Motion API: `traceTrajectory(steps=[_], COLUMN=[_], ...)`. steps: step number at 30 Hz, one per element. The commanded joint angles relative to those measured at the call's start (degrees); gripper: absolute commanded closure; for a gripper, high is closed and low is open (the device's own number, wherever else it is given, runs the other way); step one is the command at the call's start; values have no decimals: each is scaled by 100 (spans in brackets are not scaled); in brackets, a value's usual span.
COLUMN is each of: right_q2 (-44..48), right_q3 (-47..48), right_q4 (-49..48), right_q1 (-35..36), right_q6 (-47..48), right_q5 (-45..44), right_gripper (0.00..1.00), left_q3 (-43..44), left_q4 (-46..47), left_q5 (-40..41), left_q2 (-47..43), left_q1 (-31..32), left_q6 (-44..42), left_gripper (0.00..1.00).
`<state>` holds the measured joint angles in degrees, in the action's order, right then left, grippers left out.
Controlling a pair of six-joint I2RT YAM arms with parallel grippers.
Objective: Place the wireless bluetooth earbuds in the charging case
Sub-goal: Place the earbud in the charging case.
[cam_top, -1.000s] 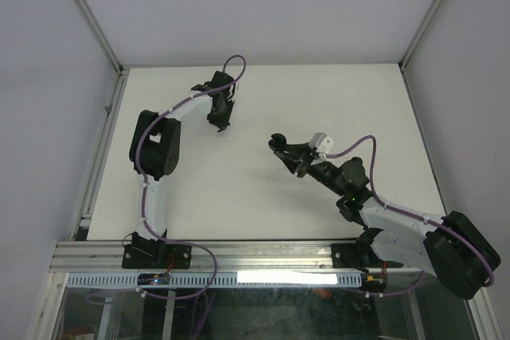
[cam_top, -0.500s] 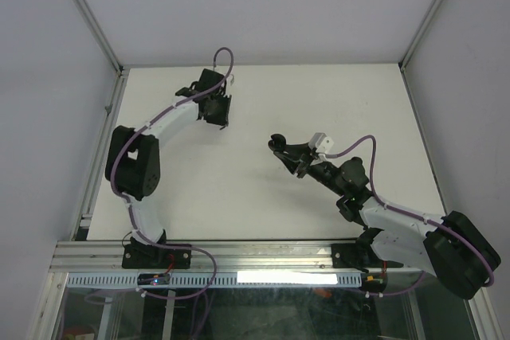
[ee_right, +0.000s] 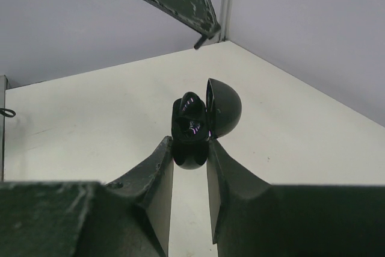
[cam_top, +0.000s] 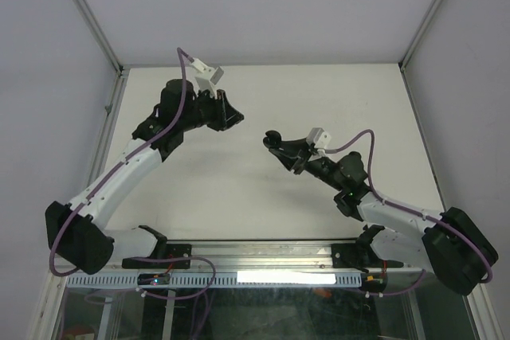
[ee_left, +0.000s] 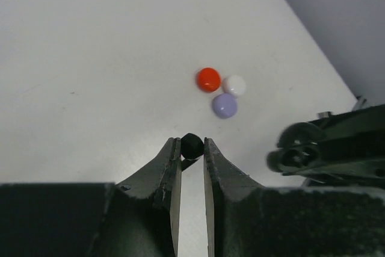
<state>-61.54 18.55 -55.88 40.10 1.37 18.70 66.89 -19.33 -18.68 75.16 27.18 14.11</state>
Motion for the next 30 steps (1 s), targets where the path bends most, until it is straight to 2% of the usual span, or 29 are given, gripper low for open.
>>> traceTrajectory(steps=[1,6,15,30], right_q2=[-119,-239,-356,-224], right_q3=[325,422,537,463], right_q4=[-394,-590,-798,-986], right_q1=[12,43,74,77], right_q6=[-213,-429,-618,-704], right_q5=[195,281,382,398], right_gripper=[100,100,100,100], left_q3=[-504,-1077,-1268,-1368], left_q4=[1385,2540,3144,2953], left_q5=[-678,-1136,-1058,-516], left_q2=[-813,-1177,-997,-844], left_q1=[259,538,1158,1427], left_q6=[747,1372,1462,1112], left_gripper=[89,88,88,88])
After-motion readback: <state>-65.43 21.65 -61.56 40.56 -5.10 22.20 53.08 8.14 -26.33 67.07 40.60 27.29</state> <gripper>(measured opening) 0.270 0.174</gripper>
